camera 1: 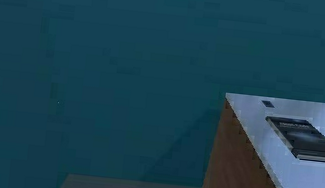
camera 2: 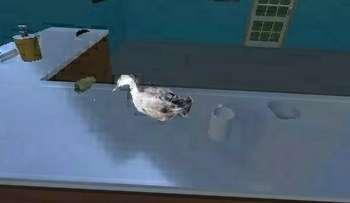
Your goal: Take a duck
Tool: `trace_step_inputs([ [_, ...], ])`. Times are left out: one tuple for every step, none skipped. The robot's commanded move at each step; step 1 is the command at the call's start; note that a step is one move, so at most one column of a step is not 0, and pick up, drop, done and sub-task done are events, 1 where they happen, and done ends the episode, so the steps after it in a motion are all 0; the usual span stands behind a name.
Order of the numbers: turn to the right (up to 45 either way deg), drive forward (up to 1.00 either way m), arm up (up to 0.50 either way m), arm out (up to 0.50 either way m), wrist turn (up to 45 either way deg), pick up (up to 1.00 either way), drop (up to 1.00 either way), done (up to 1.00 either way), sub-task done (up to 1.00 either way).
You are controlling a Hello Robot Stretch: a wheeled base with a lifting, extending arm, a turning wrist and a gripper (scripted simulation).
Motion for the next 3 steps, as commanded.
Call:
trace_step_inputs([
  [0.0, 0.00, 0.50, 0.00, 0.0, 0.00, 0.00, 0.00, 0.00],
  [0.0, 0.00, 0.38, 0.00, 0.0, 0.00, 0.00, 0.00, 0.00],
  [0.0, 0.00, 0.00, 0.26, 0.0, 0.00, 0.00, 0.00, 0.00],
])
